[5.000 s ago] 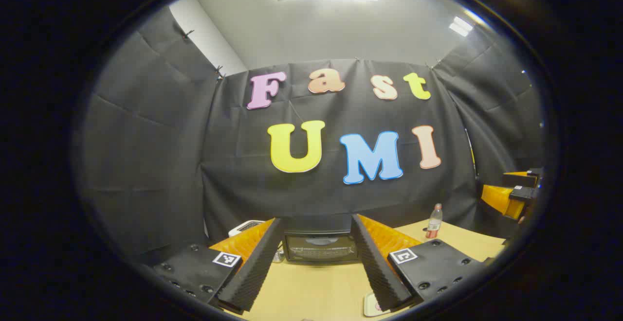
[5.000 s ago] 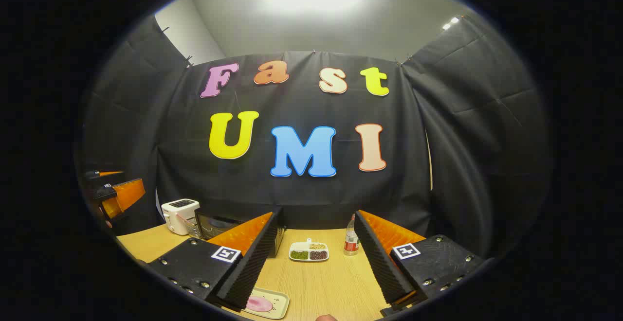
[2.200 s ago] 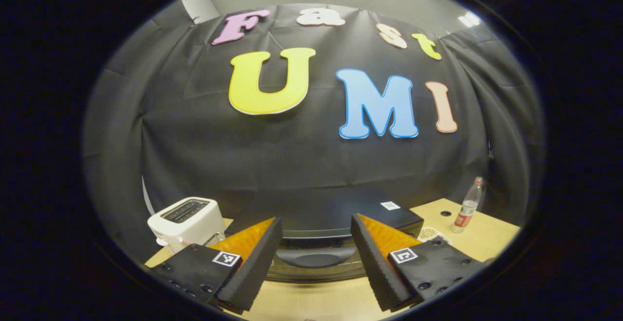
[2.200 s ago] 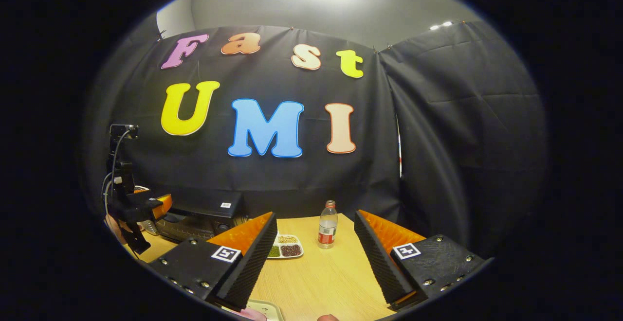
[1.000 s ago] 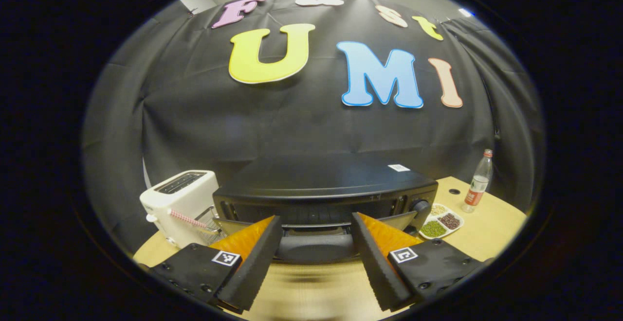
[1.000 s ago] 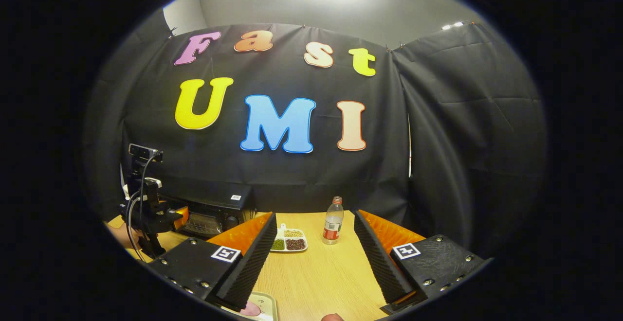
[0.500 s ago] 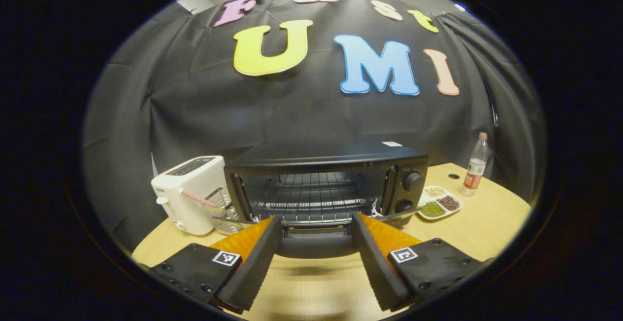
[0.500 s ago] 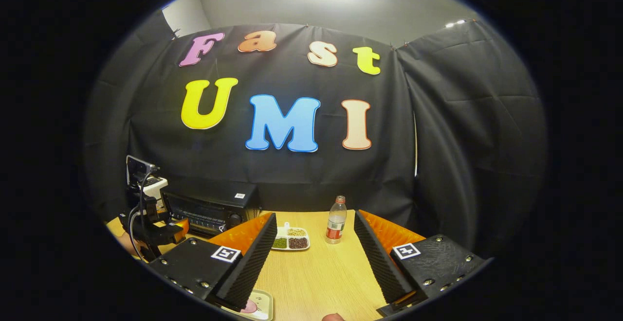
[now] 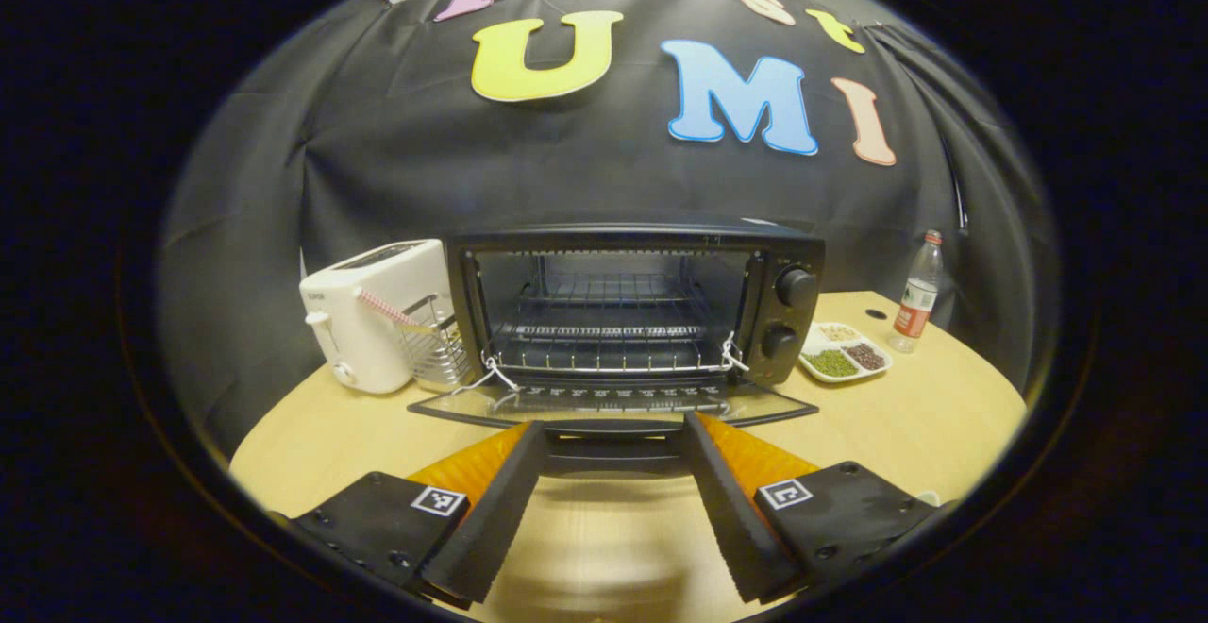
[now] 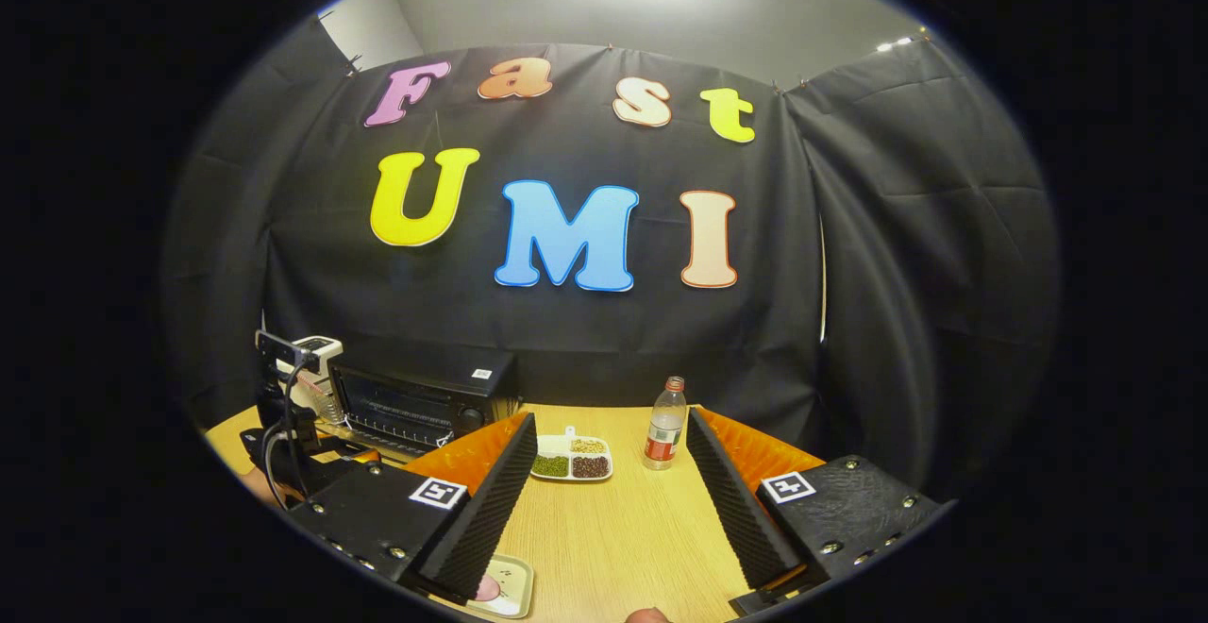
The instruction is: Open the electric oven with the left hand, put the food in, and close the electric oven.
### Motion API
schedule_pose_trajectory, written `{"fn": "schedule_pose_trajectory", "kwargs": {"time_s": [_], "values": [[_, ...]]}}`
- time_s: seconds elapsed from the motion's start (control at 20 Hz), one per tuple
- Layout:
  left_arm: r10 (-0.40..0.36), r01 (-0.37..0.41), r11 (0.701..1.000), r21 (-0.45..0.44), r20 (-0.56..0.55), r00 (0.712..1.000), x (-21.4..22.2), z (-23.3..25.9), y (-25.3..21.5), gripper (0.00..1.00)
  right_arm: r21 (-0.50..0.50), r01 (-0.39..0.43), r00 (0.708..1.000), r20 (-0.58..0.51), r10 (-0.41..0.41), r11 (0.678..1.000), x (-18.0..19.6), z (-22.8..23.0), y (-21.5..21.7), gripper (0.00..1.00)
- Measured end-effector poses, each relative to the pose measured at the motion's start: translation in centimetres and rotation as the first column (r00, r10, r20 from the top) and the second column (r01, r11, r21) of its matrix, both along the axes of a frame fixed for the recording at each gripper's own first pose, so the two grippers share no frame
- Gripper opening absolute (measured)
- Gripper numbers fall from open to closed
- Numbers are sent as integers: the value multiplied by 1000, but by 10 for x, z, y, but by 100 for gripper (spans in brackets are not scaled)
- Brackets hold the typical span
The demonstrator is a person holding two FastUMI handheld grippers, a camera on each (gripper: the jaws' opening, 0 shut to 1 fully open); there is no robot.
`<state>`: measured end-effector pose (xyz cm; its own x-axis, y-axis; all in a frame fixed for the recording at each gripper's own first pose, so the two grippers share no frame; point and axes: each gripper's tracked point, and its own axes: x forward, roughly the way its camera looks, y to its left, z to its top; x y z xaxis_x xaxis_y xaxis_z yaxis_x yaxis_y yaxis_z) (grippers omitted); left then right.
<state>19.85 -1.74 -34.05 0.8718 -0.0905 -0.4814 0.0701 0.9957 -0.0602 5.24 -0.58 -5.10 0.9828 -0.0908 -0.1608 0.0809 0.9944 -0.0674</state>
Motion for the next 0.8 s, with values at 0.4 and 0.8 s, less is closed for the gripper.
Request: {"fn": "schedule_pose_trajectory", "kwargs": {"time_s": [0.4,0.8], "values": [[7,-8,1000,-17,-57,998,-18,-22,-6,97,20,-28,999,-32,28,999,-6,-7,3,98],[9,-3,999,-40,144,990,-31,88,-7,100,119,-136,984,-99,148,984,4,-34,26,98]]}}
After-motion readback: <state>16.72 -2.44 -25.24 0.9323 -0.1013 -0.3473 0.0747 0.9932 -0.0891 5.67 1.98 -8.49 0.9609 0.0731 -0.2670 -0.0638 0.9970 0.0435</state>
